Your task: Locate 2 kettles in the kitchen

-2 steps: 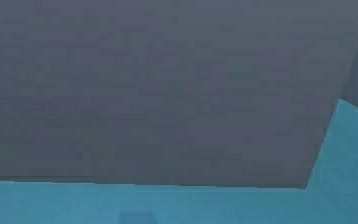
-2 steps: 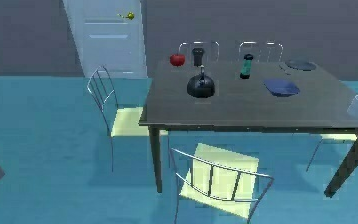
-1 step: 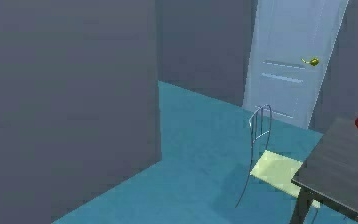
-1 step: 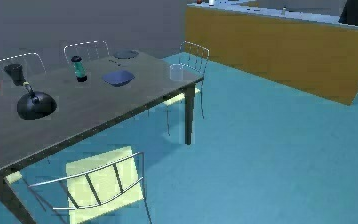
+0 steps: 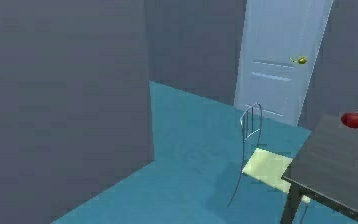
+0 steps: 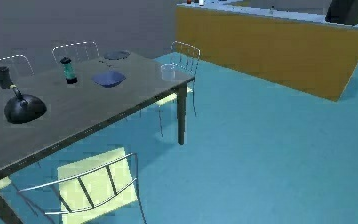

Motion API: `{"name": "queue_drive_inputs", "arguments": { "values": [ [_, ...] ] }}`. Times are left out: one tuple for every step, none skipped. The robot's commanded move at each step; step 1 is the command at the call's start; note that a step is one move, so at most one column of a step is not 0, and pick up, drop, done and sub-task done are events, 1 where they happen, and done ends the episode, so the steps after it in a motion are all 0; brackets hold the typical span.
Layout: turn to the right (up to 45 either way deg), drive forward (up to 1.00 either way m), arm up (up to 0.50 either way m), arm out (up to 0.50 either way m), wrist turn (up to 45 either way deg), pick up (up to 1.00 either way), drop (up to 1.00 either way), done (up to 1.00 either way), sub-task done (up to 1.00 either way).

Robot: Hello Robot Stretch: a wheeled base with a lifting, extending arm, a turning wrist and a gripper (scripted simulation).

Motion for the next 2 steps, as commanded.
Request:
{"name": "queue_drive_inputs", "arguments": {
  "values": [
    [-45.0,0.0,0.0,0.0,0.0,0.0,0.0,0.0,0.0],
    [0.0,0.25,0.0,0.0,0.0,0.0,0.0,0.0,0.0]
  ]
}}
